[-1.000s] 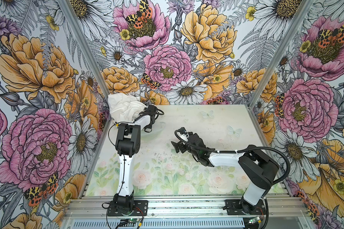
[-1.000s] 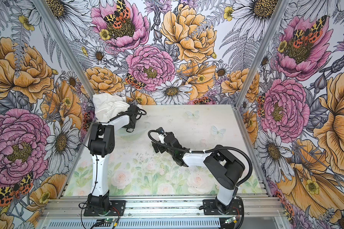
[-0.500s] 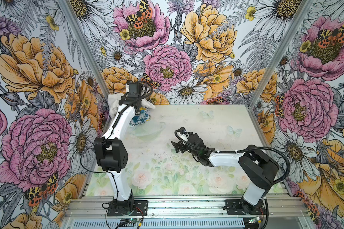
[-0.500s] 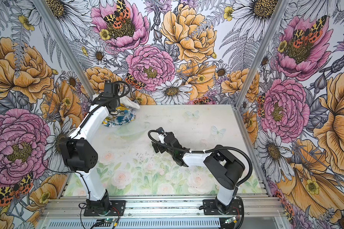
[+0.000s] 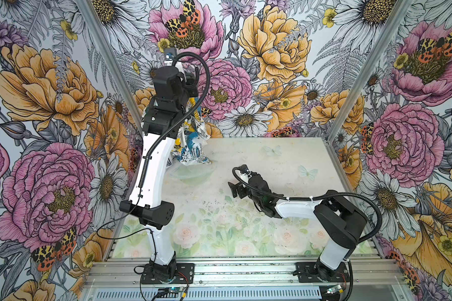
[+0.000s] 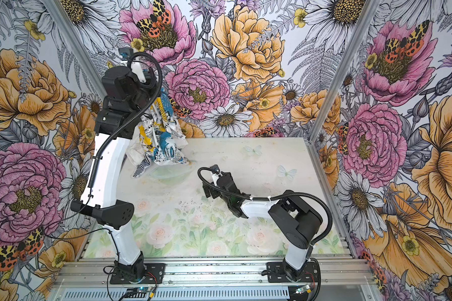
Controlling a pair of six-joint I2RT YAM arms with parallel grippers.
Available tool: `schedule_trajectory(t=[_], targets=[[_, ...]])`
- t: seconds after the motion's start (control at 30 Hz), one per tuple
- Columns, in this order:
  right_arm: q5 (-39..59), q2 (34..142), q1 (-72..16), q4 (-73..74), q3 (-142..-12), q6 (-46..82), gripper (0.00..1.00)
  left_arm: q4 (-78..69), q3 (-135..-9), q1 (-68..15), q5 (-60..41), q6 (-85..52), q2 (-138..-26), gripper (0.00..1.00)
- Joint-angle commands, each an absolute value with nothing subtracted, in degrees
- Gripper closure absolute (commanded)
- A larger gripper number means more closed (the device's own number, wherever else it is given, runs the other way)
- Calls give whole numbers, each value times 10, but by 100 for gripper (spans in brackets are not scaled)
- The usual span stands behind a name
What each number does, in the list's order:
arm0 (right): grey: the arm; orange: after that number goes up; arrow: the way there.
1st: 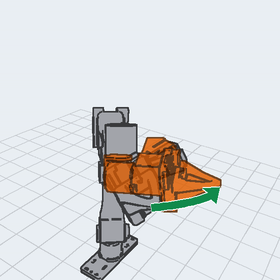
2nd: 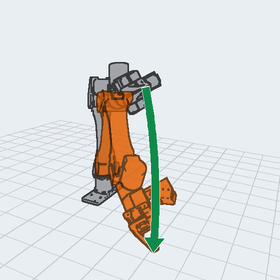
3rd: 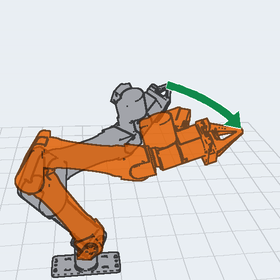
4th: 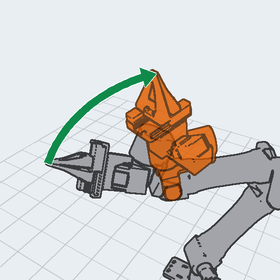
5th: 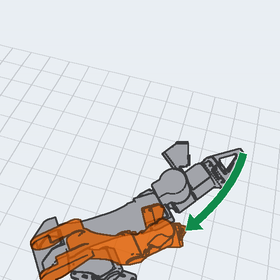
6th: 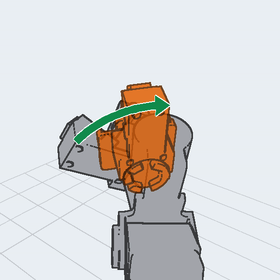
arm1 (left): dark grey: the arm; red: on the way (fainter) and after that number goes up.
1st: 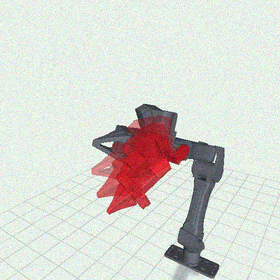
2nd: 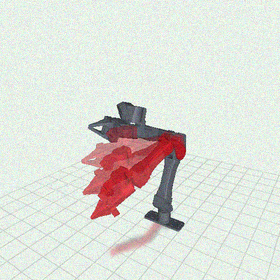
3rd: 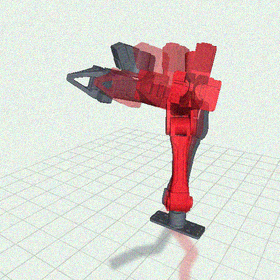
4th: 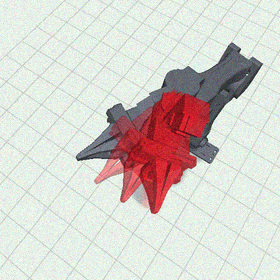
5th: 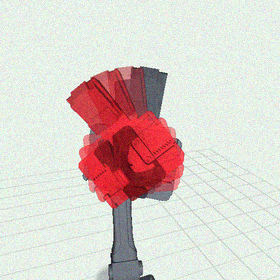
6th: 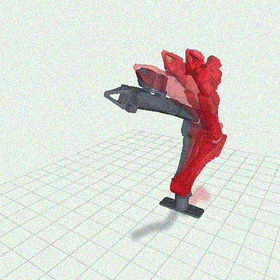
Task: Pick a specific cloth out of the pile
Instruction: 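Grasp the yellow-teal printed cloth with the right gripper and lift it out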
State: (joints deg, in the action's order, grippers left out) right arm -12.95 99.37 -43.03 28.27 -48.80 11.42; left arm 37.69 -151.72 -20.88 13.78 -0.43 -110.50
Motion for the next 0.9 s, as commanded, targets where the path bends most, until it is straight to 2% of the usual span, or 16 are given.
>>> schedule_trajectory(t=[0.0, 0.13, 0.3, 0.33, 0.4, 0.43, 0.5, 0.53, 0.57, 0.73, 0.87], targets=[[-190, 958, -379, 265, -472, 196, 1, 336, -1552, -278, -35, 14, -1158, 100], [-232, 918, -355, 265, -436, 228, 1, 252, -1547, -349, -72, 26, -1189, 100], [-281, 868, -355, 297, -391, 231, 2, 187, -1536, -385, 7, 47, -1235, 99], [-284, 859, -355, 307, -381, 227, 2, 186, -1530, -386, 35, 56, -1241, 89], [-290, 841, -355, 325, -366, 219, 2, 190, -1500, -385, 89, 78, -1245, 87], [-293, 834, -355, 326, -363, 217, 2, 192, -1473, -385, 124, 91, -1242, 72], [-296, 830, -355, 323, -363, 214, 2, 205, -1411, -384, 176, 113, -1224, 29], [-297, 831, -355, 321, -365, 213, 2, 207, -1365, -384, 195, 124, -1206, 12], [-297, 833, -354, 319, -367, 213, 2, 206, -1323, -384, 205, 134, -1187, 2], [-299, 859, -354, 289, -389, 219, 2, 201, -1074, -369, 204, 162, -1055, 1], [-299, 900, -344, 197, -448, 237, 2, 230, -905, -337, 83, 167, -921, 1]])
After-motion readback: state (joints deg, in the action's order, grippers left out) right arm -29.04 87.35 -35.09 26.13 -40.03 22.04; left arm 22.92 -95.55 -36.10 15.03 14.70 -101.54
